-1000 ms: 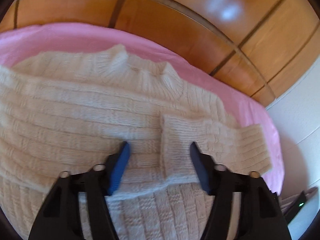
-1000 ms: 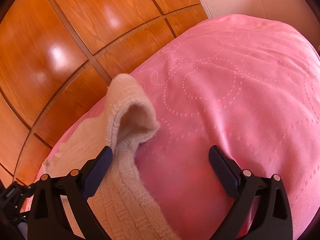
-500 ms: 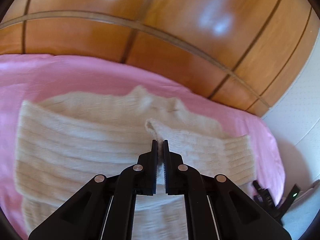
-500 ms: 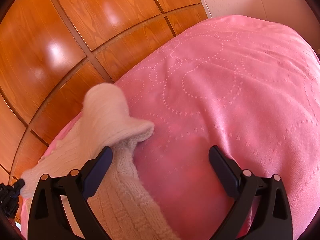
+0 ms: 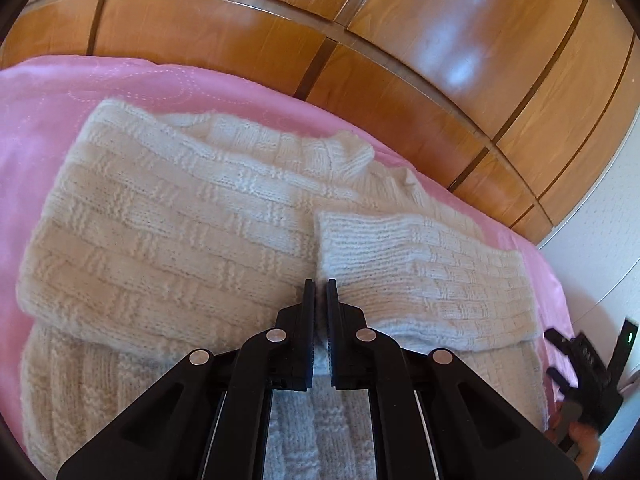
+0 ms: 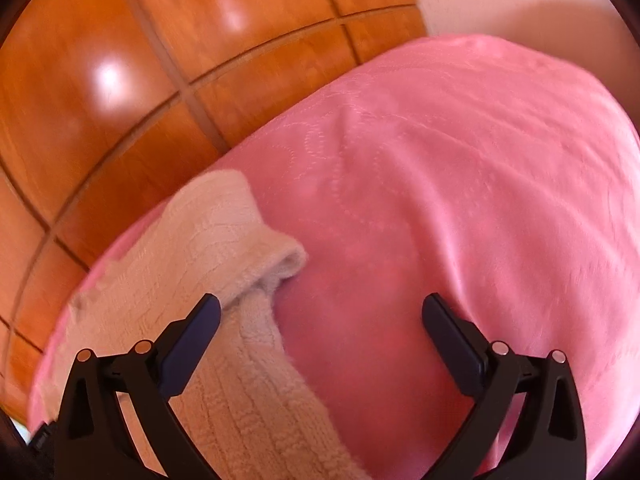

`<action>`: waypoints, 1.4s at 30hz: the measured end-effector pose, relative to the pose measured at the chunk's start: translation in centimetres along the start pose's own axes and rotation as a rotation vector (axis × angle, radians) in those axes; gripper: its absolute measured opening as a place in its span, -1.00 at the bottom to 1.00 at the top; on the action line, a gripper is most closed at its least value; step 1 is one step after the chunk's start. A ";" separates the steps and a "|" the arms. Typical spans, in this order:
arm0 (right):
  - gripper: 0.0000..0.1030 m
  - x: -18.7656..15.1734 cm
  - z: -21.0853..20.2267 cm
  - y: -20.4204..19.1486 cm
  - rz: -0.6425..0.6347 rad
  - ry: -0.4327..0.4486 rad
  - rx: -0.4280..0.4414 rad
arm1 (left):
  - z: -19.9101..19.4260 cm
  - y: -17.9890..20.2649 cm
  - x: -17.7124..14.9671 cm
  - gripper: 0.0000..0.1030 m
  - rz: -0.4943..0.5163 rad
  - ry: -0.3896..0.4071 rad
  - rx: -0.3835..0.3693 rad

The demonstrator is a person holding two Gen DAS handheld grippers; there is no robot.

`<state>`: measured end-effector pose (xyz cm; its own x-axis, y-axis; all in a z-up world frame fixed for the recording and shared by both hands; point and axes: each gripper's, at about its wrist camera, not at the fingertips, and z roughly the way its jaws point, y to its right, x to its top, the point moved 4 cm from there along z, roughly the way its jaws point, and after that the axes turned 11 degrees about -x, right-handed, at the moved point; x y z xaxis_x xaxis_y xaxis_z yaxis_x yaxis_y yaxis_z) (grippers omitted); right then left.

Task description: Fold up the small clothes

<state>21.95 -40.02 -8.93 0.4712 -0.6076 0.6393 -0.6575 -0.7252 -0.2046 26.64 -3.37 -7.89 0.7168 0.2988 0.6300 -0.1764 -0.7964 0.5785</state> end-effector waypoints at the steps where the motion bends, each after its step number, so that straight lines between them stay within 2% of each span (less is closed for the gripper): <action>1: 0.96 0.4 -0.1 -0.5 -0.023 0.008 -0.006 | 0.1 0.1 0.0 -0.92 0.000 0.003 -0.001; 4: 0.96 2.7 0.2 -2.9 -0.105 0.046 -0.028 | 0.3 -0.1 0.0 -0.92 -0.006 0.008 -0.010; 9: 0.96 5.6 3.6 -6.3 -0.216 0.030 -0.080 | 0.1 -0.9 -0.4 -0.92 -0.030 0.012 -0.007; 12: 0.96 5.4 6.9 -7.5 -0.328 -0.038 -0.159 | 0.5 -1.0 -0.4 -0.92 -0.041 0.007 -0.019; 13: 0.96 4.7 8.7 -7.4 -0.363 -0.085 -0.198 | 0.5 -1.2 -0.4 -0.92 -0.048 0.006 -0.024; 14: 0.96 4.3 9.8 -6.9 -0.341 -0.113 -0.180 | 0.7 -1.2 -0.4 -0.92 -0.051 0.006 -0.027; 16: 0.96 4.5 10.1 -5.9 -0.273 -0.104 -0.170 | 1.0 -1.3 -0.3 -0.92 -0.055 0.004 -0.029; 20: 0.96 4.5 9.9 -5.5 -0.253 -0.091 -0.157 | 1.2 -1.5 -0.1 -0.92 -0.065 0.004 -0.039; 25: 0.96 4.3 5.7 -2.4 -0.138 -0.046 -0.113 | 1.1 -1.6 -0.1 -0.92 -0.067 0.005 -0.043; 27: 0.96 3.5 4.0 -1.5 -0.152 -0.029 -0.125 | 0.9 -1.7 -0.1 -0.92 -0.071 0.005 -0.047; 30: 0.96 1.9 4.4 -0.3 -0.224 -0.072 -0.218 | 0.8 -1.7 -0.1 -0.92 -0.074 0.005 -0.051; 32: 0.96 1.5 5.1 1.0 -0.170 -0.098 -0.167 | 0.8 -1.6 -0.1 -0.92 -0.072 0.002 -0.056; 34: 0.96 1.3 4.8 1.1 -0.178 -0.086 -0.180 | 0.5 -1.6 -0.2 -0.90 -0.081 0.005 -0.066; 37: 0.96 1.2 4.2 0.9 -0.188 -0.055 -0.192 | -0.7 -1.1 -0.5 -0.61 -0.064 0.004 -0.044; 38: 0.96 1.1 3.9 1.1 -0.172 -0.047 -0.176 | -1.2 -0.8 -0.8 -0.35 -0.048 0.004 -0.036; 39: 0.96 1.2 3.4 1.7 -0.138 -0.037 -0.141 | -2.0 -0.2 -1.2 0.03 -0.023 0.009 -0.034; 41: 0.96 1.5 3.3 2.7 -0.073 -0.032 -0.092 | -3.7 0.7 -2.3 0.44 0.024 0.029 -0.008; 42: 0.96 1.5 3.1 3.5 -0.039 -0.040 -0.076 | -4.3 0.9 -2.8 0.53 0.037 0.035 0.021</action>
<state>22.15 -44.45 -11.00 0.5197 -0.5928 0.6152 -0.6800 -0.7229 -0.1221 21.58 -2.67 -6.86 0.6861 0.2865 0.6687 -0.1884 -0.8179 0.5437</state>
